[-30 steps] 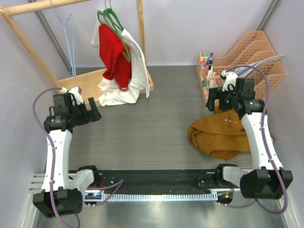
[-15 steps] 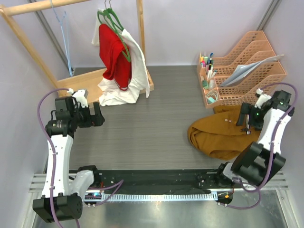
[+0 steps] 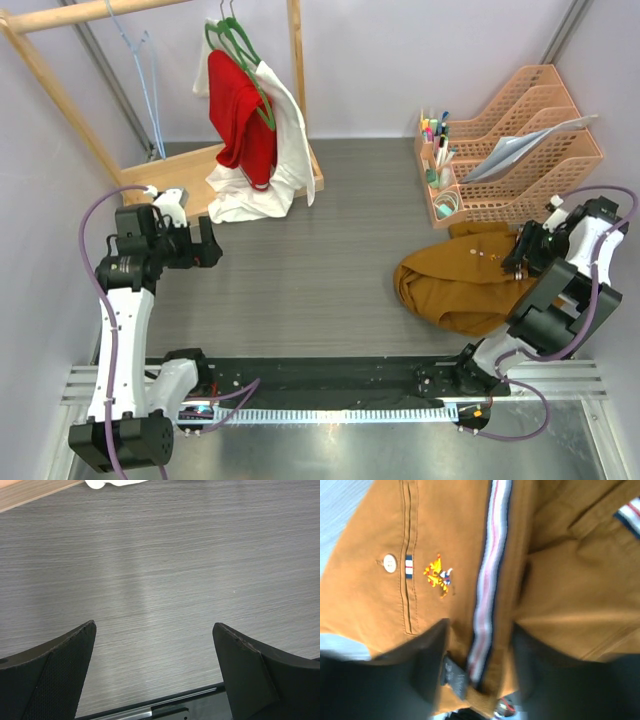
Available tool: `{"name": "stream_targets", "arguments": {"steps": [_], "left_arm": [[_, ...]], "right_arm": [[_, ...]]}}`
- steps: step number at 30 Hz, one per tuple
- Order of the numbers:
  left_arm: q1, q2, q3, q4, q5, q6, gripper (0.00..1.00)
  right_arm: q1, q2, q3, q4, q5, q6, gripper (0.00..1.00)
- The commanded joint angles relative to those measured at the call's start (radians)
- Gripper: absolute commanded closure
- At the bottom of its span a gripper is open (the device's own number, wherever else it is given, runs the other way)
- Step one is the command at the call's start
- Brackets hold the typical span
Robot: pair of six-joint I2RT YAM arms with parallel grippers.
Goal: Place the trousers on the hanger
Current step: Grab trousers from the pile, then move the trousers to the center of the board
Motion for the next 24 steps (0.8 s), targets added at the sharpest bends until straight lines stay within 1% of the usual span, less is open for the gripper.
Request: {"name": "stream_targets", "arguments": {"steps": [1,2,3,5,6,9,10,11,12,13,14,15,16,17,20,21,23,24], "left_arm": [[-0.005,-0.034,0.043,0.044,0.051,0.013,0.00],[-0.005,-0.039,0.051,0.044,0.059,0.011,0.00],[-0.005,-0.045,0.054,0.045,0.073,0.011,0.00],[-0.005,-0.054,0.069,0.042,0.108,0.011,0.00],[-0.004,-0.054,0.075,0.038,0.122,0.011,0.00],[-0.005,-0.065,0.101,0.038,0.145,-0.002,0.00],[-0.005,-0.068,0.109,0.039,0.142,-0.007,0.00],[-0.005,-0.069,0.130,0.036,0.139,-0.010,0.00],[-0.005,-0.069,0.141,0.035,0.133,-0.028,0.00],[-0.005,-0.069,0.155,0.035,0.121,-0.042,0.00],[-0.005,-0.066,0.178,0.035,0.110,-0.061,0.00],[-0.005,-0.066,0.190,0.036,0.101,-0.076,0.00],[-0.005,-0.063,0.201,0.044,0.096,-0.111,0.01],[-0.005,-0.065,0.221,0.050,0.094,-0.131,0.01],[-0.005,-0.060,0.268,0.056,0.068,-0.206,0.01],[-0.005,-0.060,0.279,0.056,0.055,-0.231,0.01],[-0.007,-0.060,0.310,0.047,0.012,-0.292,0.01],[-0.004,-0.063,0.318,0.042,-0.004,-0.308,0.01]], "right_arm": [[0.001,-0.015,0.077,-0.093,-0.228,-0.029,0.75],[0.001,-0.041,0.087,-0.096,-0.267,-0.045,0.96],[0.014,-0.070,0.105,-0.097,-0.329,-0.050,0.99],[0.056,-0.139,0.142,-0.125,-0.374,-0.088,0.99],[0.083,-0.159,0.183,-0.148,-0.444,-0.102,0.99],[0.224,-0.259,0.222,-0.118,-0.491,-0.044,0.99],[0.329,-0.282,0.228,-0.061,-0.493,-0.013,0.99],[0.384,-0.329,0.229,-0.026,-0.490,0.015,0.99],[0.437,-0.349,0.231,0.017,-0.482,0.085,0.99],[0.500,-0.368,0.228,0.119,-0.465,0.123,0.99],[0.601,-0.383,0.228,0.164,-0.464,0.151,0.99],[0.669,-0.382,0.234,0.207,-0.453,0.200,0.99],[0.717,-0.376,0.240,0.275,-0.441,0.213,0.99],[0.867,-0.368,0.249,0.303,-0.406,0.223,0.99],[1.066,-0.307,0.286,0.376,-0.355,0.213,0.99],[1.187,-0.273,0.298,0.393,-0.341,0.207,0.99],[1.334,-0.218,0.324,0.398,-0.306,0.126,0.99],[1.490,-0.154,0.359,0.378,-0.251,0.078,0.99]]}}
